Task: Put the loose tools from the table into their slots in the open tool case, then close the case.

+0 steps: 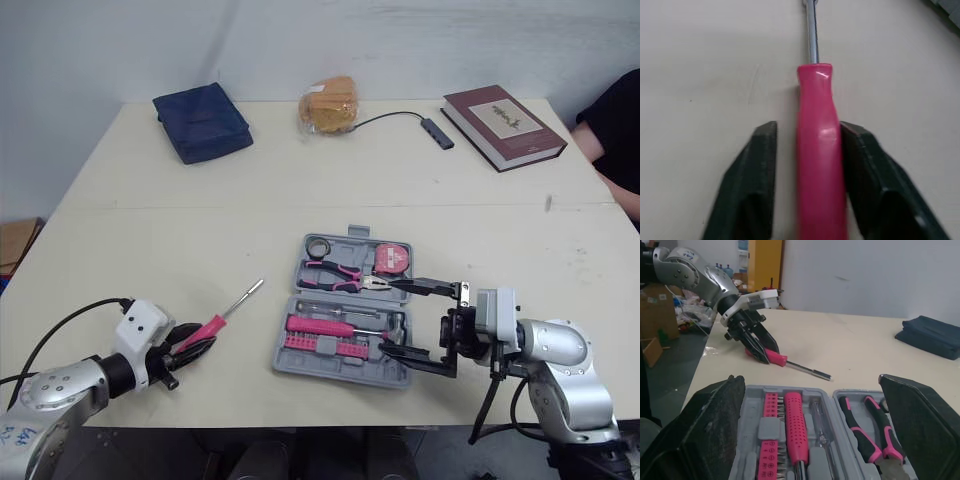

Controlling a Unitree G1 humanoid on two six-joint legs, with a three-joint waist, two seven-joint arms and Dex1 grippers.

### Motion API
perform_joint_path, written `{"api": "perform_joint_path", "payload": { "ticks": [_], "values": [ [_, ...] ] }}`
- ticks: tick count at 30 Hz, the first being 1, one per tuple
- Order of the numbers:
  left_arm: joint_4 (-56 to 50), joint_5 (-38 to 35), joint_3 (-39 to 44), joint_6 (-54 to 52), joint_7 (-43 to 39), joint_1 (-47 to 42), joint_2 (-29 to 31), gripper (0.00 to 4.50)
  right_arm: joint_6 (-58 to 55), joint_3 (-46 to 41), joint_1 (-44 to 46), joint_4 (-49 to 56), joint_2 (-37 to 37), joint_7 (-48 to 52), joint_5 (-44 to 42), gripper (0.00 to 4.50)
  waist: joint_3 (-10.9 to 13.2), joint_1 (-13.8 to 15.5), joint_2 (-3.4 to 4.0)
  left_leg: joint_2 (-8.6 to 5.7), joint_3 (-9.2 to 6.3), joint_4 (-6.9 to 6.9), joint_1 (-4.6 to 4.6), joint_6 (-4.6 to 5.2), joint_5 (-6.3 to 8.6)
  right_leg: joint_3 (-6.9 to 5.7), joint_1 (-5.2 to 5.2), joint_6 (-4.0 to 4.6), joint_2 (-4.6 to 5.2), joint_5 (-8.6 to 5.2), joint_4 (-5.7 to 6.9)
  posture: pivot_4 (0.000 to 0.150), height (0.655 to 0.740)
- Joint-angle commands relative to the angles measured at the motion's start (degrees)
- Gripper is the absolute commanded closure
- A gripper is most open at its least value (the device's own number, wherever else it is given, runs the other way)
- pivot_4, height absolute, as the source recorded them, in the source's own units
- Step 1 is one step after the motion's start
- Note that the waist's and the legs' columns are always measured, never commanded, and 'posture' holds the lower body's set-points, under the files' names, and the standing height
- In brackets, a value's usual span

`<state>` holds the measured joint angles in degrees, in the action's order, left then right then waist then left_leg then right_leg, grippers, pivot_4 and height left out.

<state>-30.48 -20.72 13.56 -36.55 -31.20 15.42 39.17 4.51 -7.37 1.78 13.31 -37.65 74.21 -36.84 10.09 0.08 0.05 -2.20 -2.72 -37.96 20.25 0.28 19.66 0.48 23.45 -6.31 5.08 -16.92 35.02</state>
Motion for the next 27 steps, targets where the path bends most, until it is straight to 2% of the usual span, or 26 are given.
{"api": "perform_joint_path", "payload": {
  "ticks": [1,6,10,12,15,21,27],
  "values": [
    [1.16,-1.03,2.02,7.75,-2.92,-2.52,-1.41,3.95,1.63,-2.18,0.59,-0.35,-0.29,0.88,-0.25,0.00,0.00,0.03,0.00,0.00,0.00,0.00,0.00,0.00,0.00,0.00,0.00,0.00,0.00,0.00,0.00,0.150,0.7400],
    [1.22,-4.50,0.43,20.37,-14.53,-10.03,-0.76,3.95,-1.12,-3.31,-0.98,-0.48,-2.94,2.43,-1.39,0.00,0.02,1.07,-0.05,-0.01,-0.05,-0.10,0.07,-0.04,-0.02,-0.09,0.00,0.00,0.02,0.00,0.00,0.150,0.7400],
    [3.35,-4.28,-7.73,21.14,-24.87,-18.58,4.41,3.95,-1.25,-5.22,-3.08,-0.70,-4.39,3.39,-1.27,0.00,0.02,1.27,-0.05,-0.02,-0.04,-0.08,0.09,-0.05,-0.01,-0.10,0.01,0.00,0.01,0.00,-0.03,0.150,0.7400],
    [4.04,-5.30,-10.80,19.20,-26.37,-22.91,4.28,3.95,-1.41,-5.96,-3.87,-0.55,-4.92,3.55,-1.38,0.00,0.02,1.23,-0.06,-0.04,0.00,-0.08,0.07,-0.03,-0.01,-0.05,0.00,-0.01,0.01,0.00,-0.02,0.150,0.7400],
    [4.34,-1.86,-20.24,18.29,-31.44,-29.38,4.77,3.95,-1.52,-7.46,-5.58,-0.62,-5.49,3.29,-1.04,0.00,0.02,1.24,-0.06,-0.04,0.00,-0.10,0.08,-0.02,-0.02,-0.05,0.00,-0.04,-0.01,0.02,0.01,0.150,0.7400],
    [7.98,6.78,-33.60,14.63,-31.46,-39.53,0.97,3.95,-0.95,-8.91,-8.30,0.01,-5.58,2.93,0.25,0.00,0.03,1.06,-0.07,0.04,0.10,-0.12,0.07,-0.02,-0.03,0.01,0.02,-0.06,-0.31,0.03,0.02,0.150,0.7400],
    [7.26,9.38,-39.86,6.81,-30.52,-42.71,-2.26,3.95,-1.16,-11.03,-13.76,3.56,-4.72,1.03,0.23,0.00,0.04,1.33,-0.08,0.07,0.11,-0.17,0.08,-0.02,-0.04,0.12,0.03,-0.07,-0.39,0.04,0.08,0.150,0.7400]
  ]
}}
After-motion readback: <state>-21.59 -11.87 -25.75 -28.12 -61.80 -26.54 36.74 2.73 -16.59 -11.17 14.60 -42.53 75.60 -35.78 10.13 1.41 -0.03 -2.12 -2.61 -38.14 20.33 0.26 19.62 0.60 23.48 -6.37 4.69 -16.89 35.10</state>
